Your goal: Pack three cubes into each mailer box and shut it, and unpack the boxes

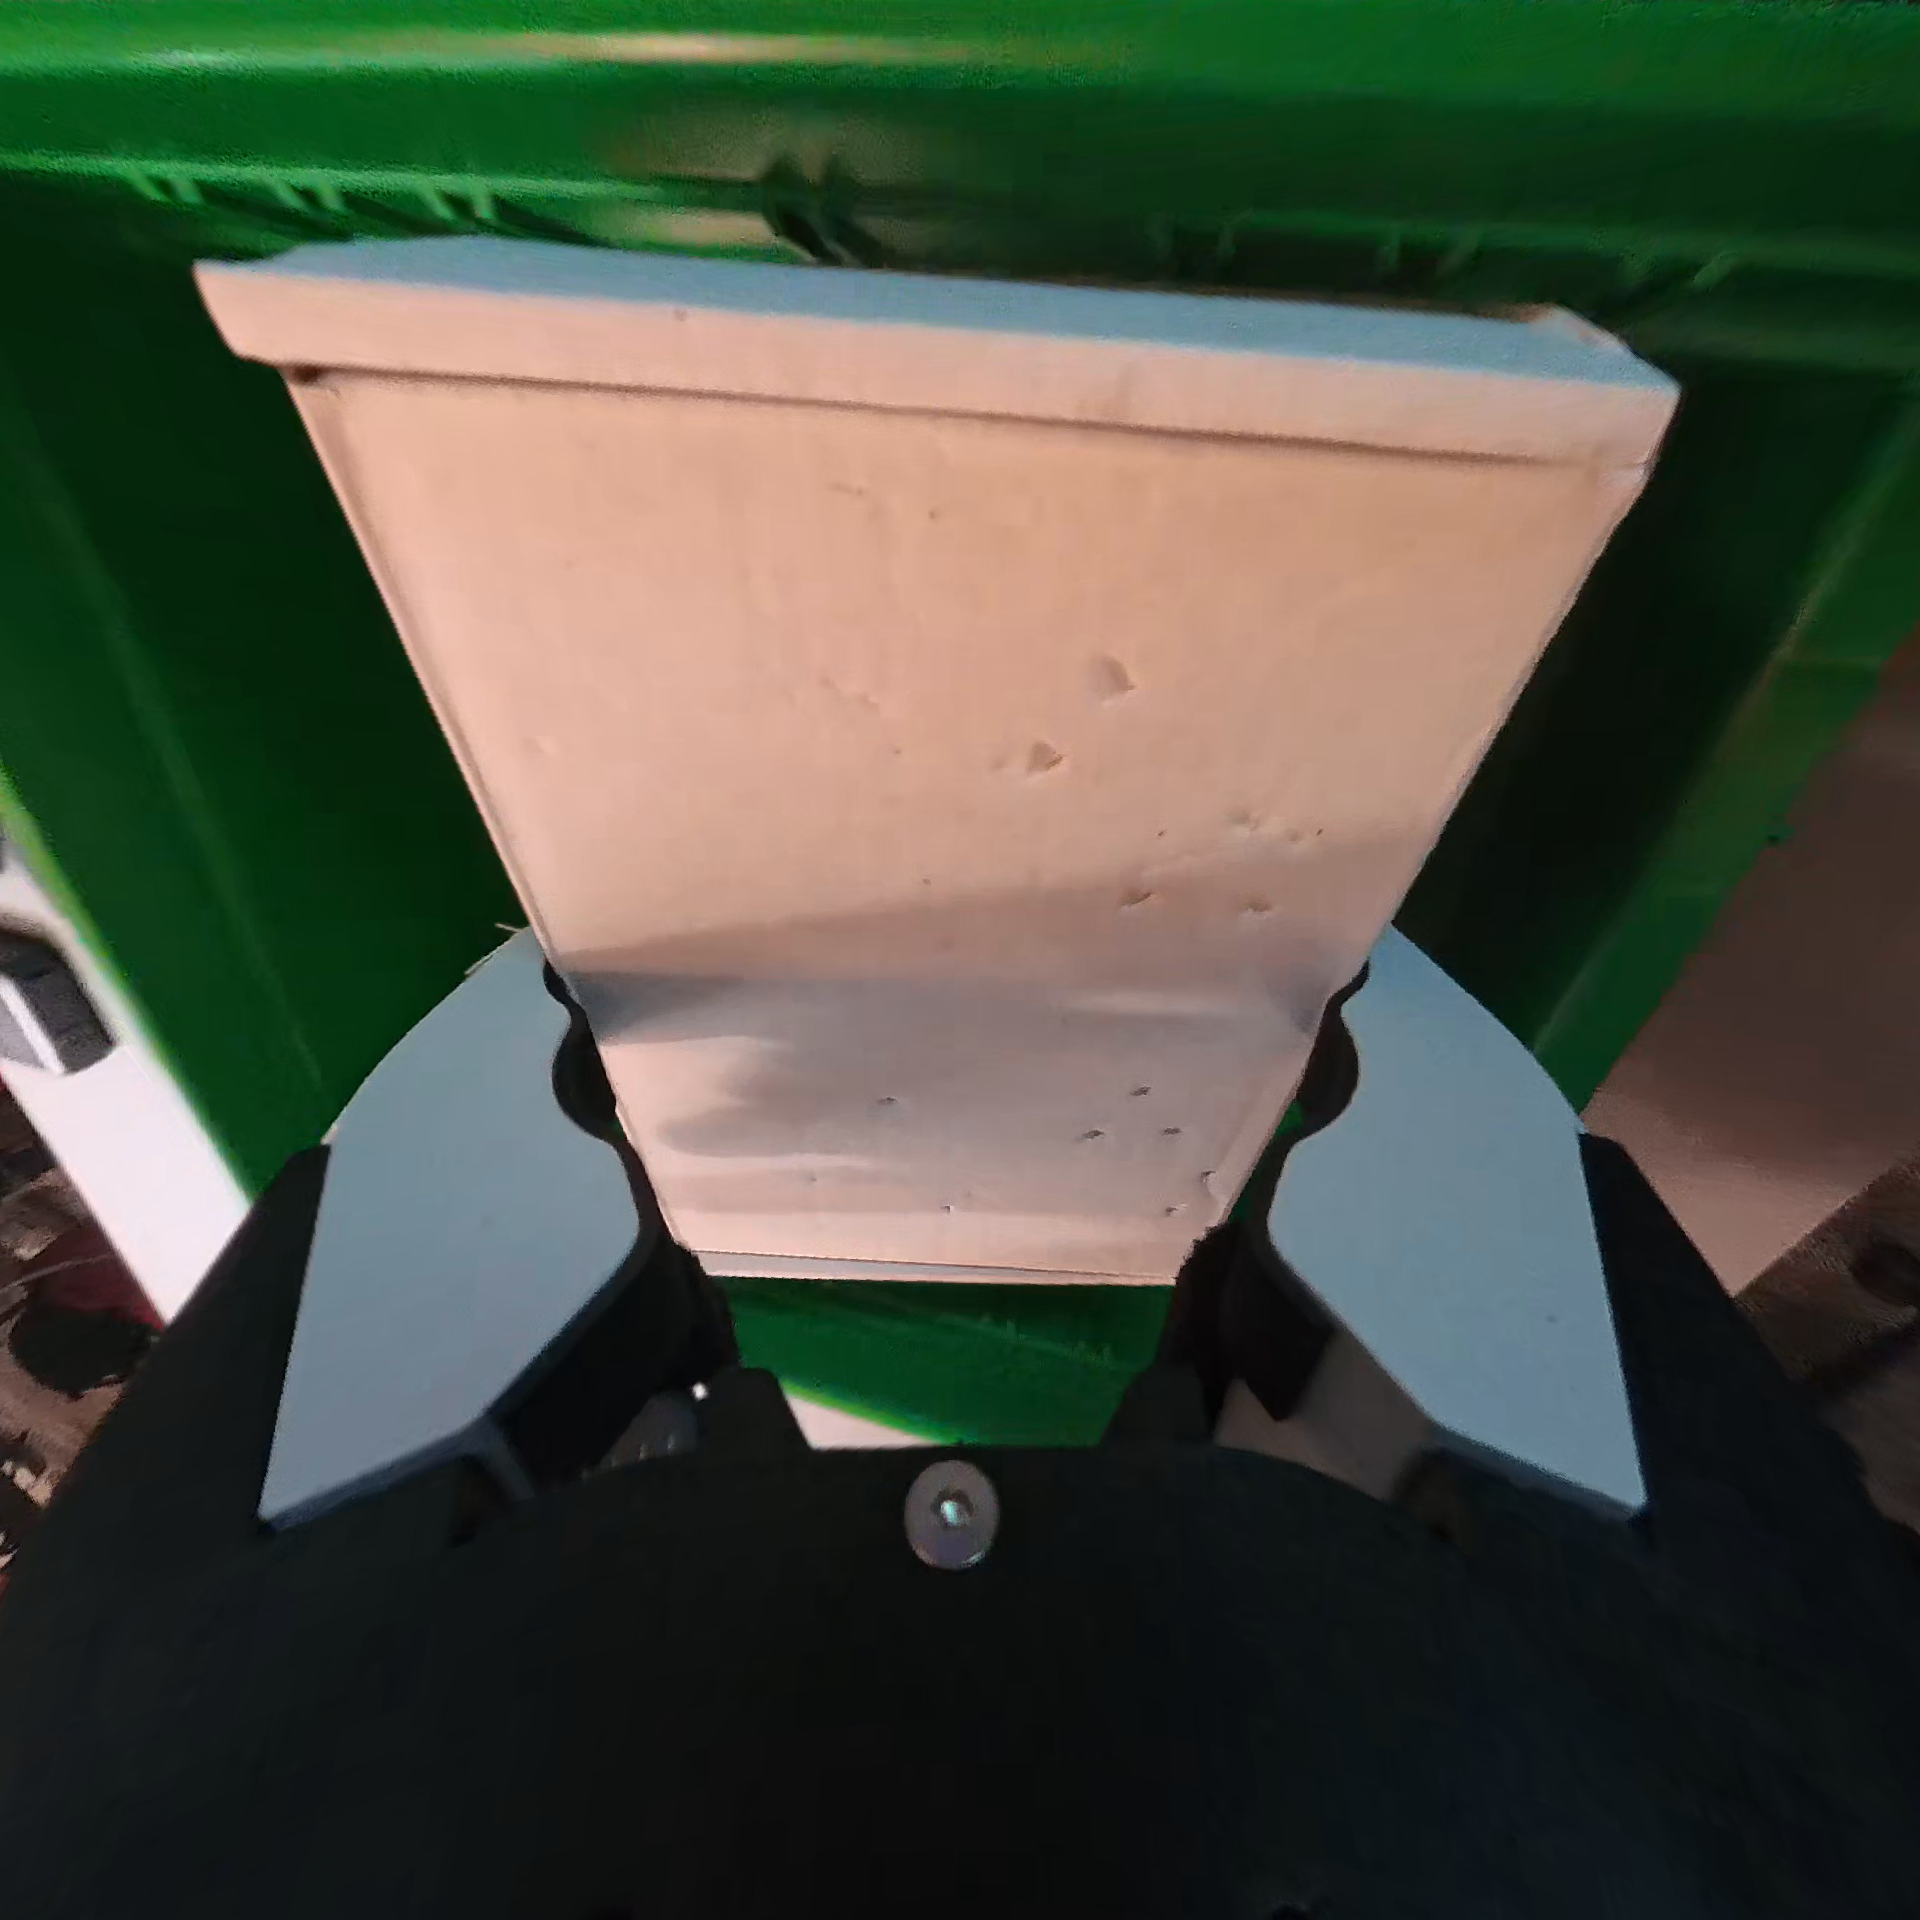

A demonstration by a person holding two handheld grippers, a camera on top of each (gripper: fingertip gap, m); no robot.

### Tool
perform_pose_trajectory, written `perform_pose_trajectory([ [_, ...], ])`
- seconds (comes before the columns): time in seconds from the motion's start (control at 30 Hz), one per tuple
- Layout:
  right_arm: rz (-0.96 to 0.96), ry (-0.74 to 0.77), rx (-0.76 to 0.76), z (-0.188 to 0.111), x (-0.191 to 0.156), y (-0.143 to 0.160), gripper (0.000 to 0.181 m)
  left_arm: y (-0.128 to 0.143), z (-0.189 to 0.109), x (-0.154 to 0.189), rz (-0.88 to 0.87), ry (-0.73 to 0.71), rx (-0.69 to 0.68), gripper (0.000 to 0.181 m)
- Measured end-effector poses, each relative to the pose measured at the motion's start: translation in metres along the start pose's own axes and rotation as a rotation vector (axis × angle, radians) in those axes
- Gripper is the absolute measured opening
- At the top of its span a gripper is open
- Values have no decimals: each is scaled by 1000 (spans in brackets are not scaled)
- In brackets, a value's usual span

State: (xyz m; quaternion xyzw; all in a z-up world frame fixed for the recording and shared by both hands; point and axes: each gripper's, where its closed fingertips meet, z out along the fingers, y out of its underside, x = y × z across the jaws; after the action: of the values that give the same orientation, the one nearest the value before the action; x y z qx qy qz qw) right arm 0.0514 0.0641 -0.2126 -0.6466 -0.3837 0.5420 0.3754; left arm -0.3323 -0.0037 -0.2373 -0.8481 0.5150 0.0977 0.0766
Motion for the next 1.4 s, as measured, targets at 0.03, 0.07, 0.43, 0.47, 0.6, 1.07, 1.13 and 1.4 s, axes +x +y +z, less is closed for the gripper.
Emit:
perform_pose_trajectory([
  [0.03, 0, 0, 0, 0, 0, 0, 126, -1, -6, -3, -3, -20, -1, 131],
  [0.07, 0, 1, 0, 0, 0, 0, 126, -1, -13, -6, -2, -44, -7, 131],
  [0.43, -18, 6, 7, -1, -1, -1, 125, -81, -98, -34, 143, -303, -94, 130],
  [0.47, -24, 11, 13, -2, -1, -2, 125, -97, -102, -33, 158, -305, -82, 130],
  [0.6, -84, 76, 94, -8, 5, -15, 126, -171, -97, -8, 218, -228, 29, 130],
  [1.07, -326, 405, 350, -48, 38, -60, 118, -316, 39, 72, 289, 106, 38, 130],
  [1.13, -351, 421, 314, -46, 40, -56, 115, -323, 49, 75, 286, 123, 91, 131],
  [1.4, -367, 312, -70, -20, 29, -3, 89, -321, -5, 51, 10, -181, 691, 141],
])
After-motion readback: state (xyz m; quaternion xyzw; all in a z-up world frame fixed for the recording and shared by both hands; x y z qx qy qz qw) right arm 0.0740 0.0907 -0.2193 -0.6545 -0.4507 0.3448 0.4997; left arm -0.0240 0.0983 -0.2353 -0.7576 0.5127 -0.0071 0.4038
